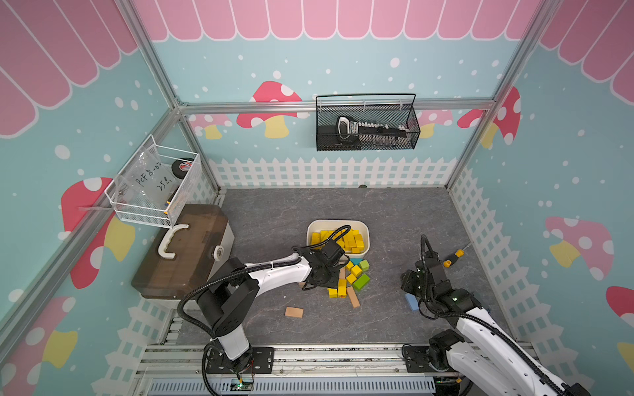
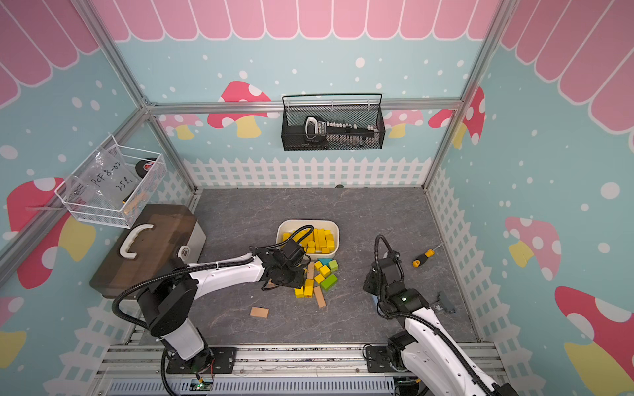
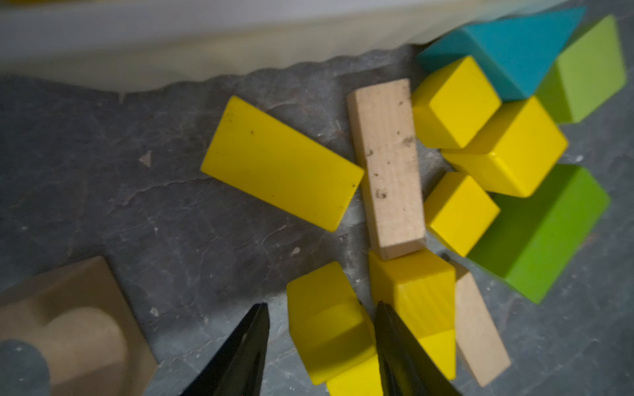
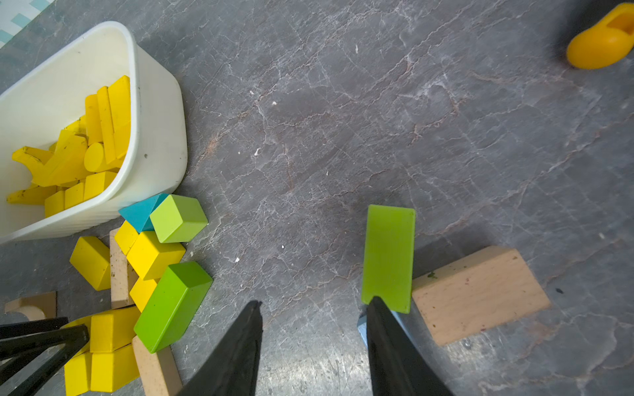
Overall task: Pick out the yellow building blocks
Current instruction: Pick up the building block from the center of the board.
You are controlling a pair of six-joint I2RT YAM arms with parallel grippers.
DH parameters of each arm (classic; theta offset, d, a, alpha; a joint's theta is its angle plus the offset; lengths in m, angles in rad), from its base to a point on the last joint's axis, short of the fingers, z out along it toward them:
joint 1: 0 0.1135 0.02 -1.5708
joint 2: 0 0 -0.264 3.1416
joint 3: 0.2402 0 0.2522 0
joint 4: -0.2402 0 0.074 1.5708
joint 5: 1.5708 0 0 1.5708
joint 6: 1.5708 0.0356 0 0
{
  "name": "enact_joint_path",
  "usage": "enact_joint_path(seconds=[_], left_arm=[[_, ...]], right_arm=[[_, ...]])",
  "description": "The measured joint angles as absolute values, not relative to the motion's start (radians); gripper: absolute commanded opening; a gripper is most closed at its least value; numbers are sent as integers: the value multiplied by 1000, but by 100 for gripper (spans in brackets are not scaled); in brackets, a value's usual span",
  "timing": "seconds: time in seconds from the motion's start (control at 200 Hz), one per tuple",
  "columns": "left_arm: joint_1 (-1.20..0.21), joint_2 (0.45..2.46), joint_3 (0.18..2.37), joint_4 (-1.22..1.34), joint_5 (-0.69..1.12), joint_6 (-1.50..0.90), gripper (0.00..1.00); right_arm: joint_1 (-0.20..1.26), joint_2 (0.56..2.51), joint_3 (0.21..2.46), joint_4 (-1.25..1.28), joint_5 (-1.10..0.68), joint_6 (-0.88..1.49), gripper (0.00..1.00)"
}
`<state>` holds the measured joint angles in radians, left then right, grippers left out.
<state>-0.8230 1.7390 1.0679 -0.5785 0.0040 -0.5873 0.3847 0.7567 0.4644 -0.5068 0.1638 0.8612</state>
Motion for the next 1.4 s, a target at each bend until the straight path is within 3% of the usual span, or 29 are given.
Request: enact_joint_path(seconds=[0.325, 0.781, 0.996, 1.226, 1.401], left_arm=[[-824, 1760, 1068, -641, -87, -565, 53], [-825, 1718, 1072, -660, -71, -552, 50], [-825, 1700, 1072, -659, -60, -545, 46], [-825, 1705, 1072, -654, -47, -539, 31], [-825, 1703, 1072, -650, -41, -534, 27]], right_arm=[[385, 756, 464, -507, 164, 861, 49], [385, 746, 462, -506, 164, 861, 49], [385, 746, 460, -507, 164, 861, 49], [385, 743, 459, -507, 163, 861, 50], [385, 743, 459, -507, 163, 861, 50]])
